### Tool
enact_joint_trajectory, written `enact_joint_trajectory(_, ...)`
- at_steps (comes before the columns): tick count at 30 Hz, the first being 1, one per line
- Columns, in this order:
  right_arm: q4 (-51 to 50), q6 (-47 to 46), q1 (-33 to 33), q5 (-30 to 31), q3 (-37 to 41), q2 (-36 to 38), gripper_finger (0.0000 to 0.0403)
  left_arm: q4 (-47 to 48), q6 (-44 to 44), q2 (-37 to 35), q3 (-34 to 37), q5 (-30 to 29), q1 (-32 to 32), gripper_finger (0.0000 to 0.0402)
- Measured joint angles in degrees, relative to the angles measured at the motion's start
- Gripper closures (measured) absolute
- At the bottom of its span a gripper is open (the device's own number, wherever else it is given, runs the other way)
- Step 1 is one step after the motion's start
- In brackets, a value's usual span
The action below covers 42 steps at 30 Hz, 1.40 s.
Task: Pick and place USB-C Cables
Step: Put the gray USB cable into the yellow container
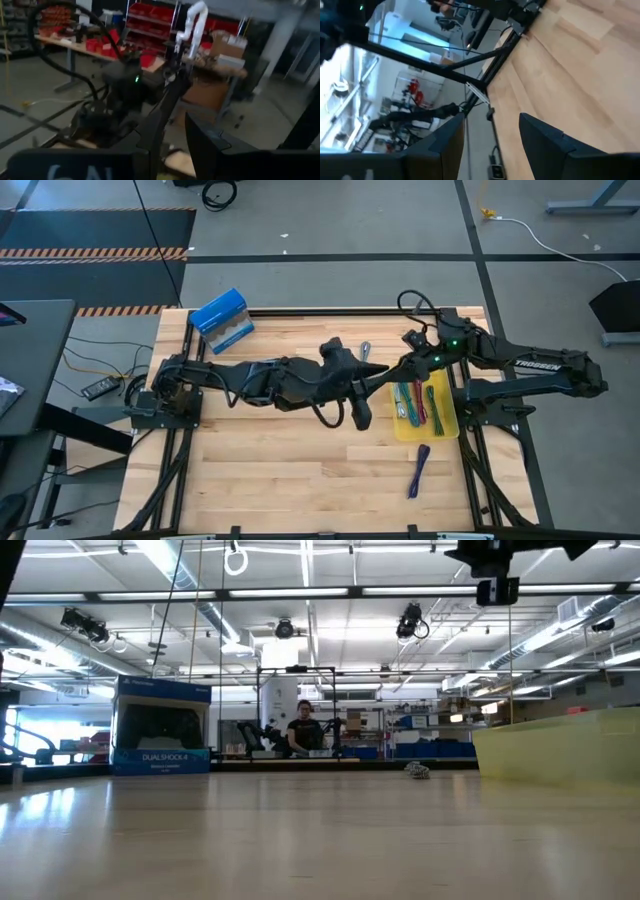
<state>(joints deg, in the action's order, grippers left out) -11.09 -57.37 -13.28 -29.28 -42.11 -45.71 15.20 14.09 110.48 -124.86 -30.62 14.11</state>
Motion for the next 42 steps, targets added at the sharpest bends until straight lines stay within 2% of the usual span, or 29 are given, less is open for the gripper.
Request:
enact_joint_trajectory(5, 0.31, -1.02, 4.27, 1.21, 0.00, -0.02, 0.0209, 6.42, 5.81, 0.00, 0.00, -3.40, -1.40, 0.0308)
enact_joint_trajectory(12, 1.01, -1.04, 9.42, 2.63, 0.00, -0.02, 0.0209, 10.07, 13.03, 0.00, 0.00, -3.59, -4.06, 0.0308)
enact_joint_trajectory(15, -0.09, -0.96, 10.16, 4.21, 0.00, -0.01, 0.0209, 16.17, 16.28, -0.01, -0.02, -3.39, -6.20, 0.0308)
enact_joint_trajectory(17, -0.82, -2.72, 9.36, 7.40, 0.00, -0.17, 0.0209, 23.95, 21.10, -0.02, -0.02, -1.99, -8.95, 0.0308)
enact_joint_trajectory(21, -1.05, -4.09, 8.33, 14.60, 0.00, -0.17, 0.0209, 37.89, 34.07, 0.50, -0.03, 6.78, -15.54, 0.0308)
enact_joint_trajectory(24, -2.91, -2.36, 8.34, 20.44, -0.03, -0.23, 0.0209, 43.20, 36.26, 1.91, 0.02, 8.90, -18.90, 0.0308)
enact_joint_trajectory(28, -12.95, -1.49, 6.59, 29.00, -0.09, -2.01, 0.0210, 46.23, 36.35, 3.36, 0.00, 9.42, -20.74, 0.0308)
enact_joint_trajectory(31, -19.27, -0.48, 4.27, 29.63, -0.09, -5.01, 0.0210, 48.67, 38.36, 3.65, 0.04, 9.45, -21.17, 0.0308)
enact_joint_trajectory(35, -20.33, 3.31, 1.81, 25.97, -0.04, -10.86, 0.0212, 45.56, 39.79, 3.63, 0.02, 9.76, -20.79, 0.0308)
enact_joint_trajectory(37, -18.96, 4.02, 0.67, 24.01, -0.02, -13.72, 0.0215, 42.23, 36.79, 3.63, 0.02, 13.55, -20.65, 0.0308)
enact_joint_trajectory(40, -14.19, 3.50, -0.68, 22.08, -0.02, -17.31, 0.0218, 39.25, 31.76, 3.52, 0.02, 25.20, -20.70, 0.0308)
enact_joint_trajectory(42, -10.88, 2.26, -1.40, 20.29, -0.23, -19.15, 0.0221, 39.33, 29.04, 3.52, 0.02, 30.65, -20.76, 0.0308)
